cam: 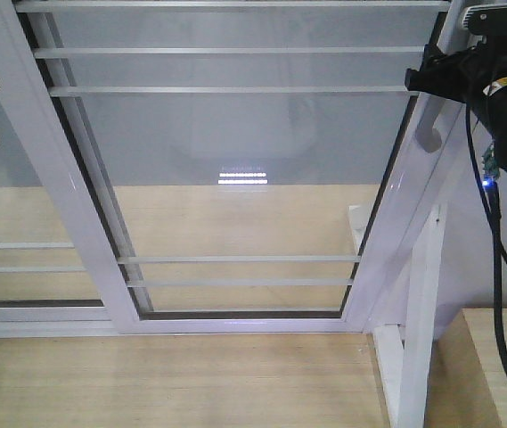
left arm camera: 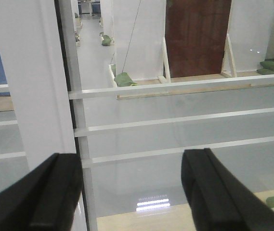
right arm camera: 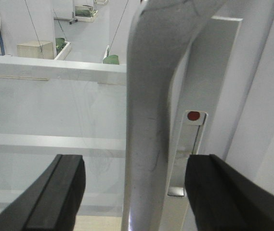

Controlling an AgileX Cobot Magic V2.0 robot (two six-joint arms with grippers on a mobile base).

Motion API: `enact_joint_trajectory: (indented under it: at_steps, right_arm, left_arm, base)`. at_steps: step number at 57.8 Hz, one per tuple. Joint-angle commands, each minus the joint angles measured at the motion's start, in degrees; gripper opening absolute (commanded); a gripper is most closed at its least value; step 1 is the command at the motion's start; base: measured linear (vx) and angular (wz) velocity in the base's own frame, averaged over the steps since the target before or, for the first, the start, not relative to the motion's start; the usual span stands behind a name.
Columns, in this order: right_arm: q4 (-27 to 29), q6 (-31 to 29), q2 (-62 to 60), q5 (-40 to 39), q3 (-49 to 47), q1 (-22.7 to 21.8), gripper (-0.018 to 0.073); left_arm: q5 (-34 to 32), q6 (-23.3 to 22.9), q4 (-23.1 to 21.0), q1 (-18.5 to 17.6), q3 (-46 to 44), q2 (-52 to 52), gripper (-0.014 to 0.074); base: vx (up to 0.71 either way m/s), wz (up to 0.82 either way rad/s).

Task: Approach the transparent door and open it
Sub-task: 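Close the right gripper around the grey handle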

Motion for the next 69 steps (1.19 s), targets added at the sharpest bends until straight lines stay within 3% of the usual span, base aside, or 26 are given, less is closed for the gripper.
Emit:
enact_joint_trajectory:
  at_steps: [1,16,37,52,69]
  right_arm:
    - [-0.7,-0.1,-1.3,-4.9,-3.4,-0.2,0.0498]
    - [-0.7,-1.7,1.3,-4.4,-7.0,-0.2,0.0466]
    - [-0.8,-3.1,1.3,-2.4,-7.0,0.0,0.0174]
    - [-2.6,-3.1,1.3,-0.5,-7.0,1.5,0.0183]
    - [-4.0,-3.1,1.3,-1.6,-7.0,6.7,0.0192]
  left_arm:
    - [-4.3,-0.3,-0.6,-0.1,-2.2,-0.6,0.0558]
    - [-2.4,-0.2,-0.6,-0.1,-2.2,-0.6,0.0558]
    - [-1.9,-0.2,-0.5,-0.1,-2.2,-0.6,0.0555]
    - [-2.0,-0.2,-0.5,-0.1,-2.2,-0.6,0.0556]
    - [-2.0,-0.2,-0.5,-0.1,-2.2,-0.6,0.0556]
  base:
    - [0.0,0.0]
    - [0.0,0.0]
    - [0.0,0.0]
    - [0.0,0.0]
    - [0.0,0.0]
